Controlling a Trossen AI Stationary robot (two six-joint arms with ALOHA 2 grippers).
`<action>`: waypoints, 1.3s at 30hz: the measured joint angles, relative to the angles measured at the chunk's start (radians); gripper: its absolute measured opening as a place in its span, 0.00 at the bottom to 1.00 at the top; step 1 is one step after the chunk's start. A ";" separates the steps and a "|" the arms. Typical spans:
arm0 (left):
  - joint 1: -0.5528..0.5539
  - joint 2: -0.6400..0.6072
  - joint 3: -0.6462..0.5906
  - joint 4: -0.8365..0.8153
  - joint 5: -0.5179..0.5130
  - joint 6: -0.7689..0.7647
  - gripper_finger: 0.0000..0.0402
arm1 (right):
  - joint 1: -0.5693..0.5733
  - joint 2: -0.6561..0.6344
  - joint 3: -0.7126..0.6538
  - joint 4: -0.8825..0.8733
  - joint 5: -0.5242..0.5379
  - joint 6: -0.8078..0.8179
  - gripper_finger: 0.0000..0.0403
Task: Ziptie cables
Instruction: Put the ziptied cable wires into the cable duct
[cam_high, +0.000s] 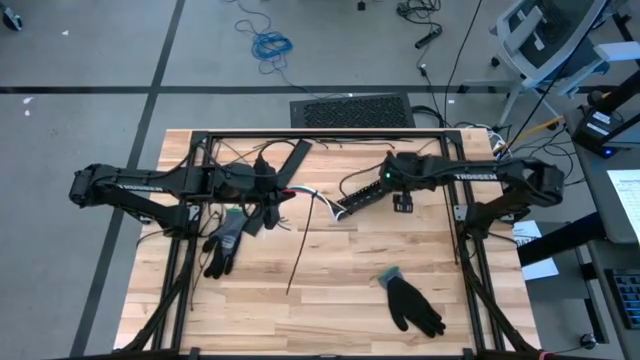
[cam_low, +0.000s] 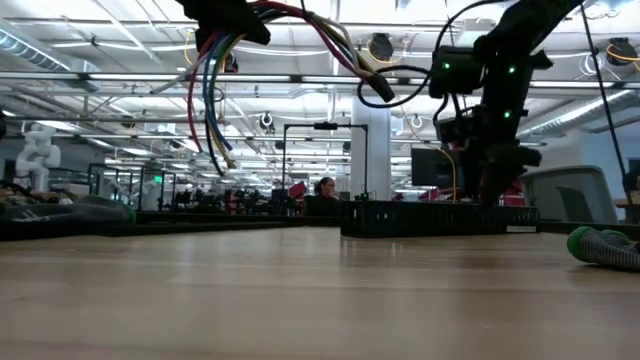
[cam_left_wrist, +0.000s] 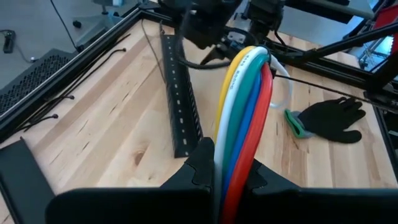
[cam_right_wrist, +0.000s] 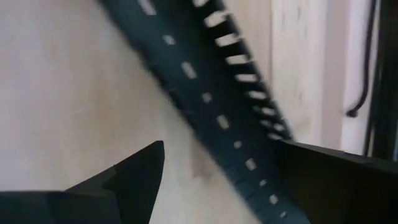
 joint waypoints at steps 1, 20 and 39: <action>0.000 0.000 0.000 -0.001 -0.003 0.000 0.05 | -0.019 0.007 -0.003 0.021 -0.001 -0.025 0.73; 0.000 -0.003 0.000 0.002 -0.016 -0.050 0.05 | -0.139 0.165 -0.014 0.111 -0.171 -0.007 0.27; -0.006 -0.308 0.002 0.150 -0.178 0.084 0.05 | 0.349 0.174 -0.013 0.505 -0.322 0.773 0.00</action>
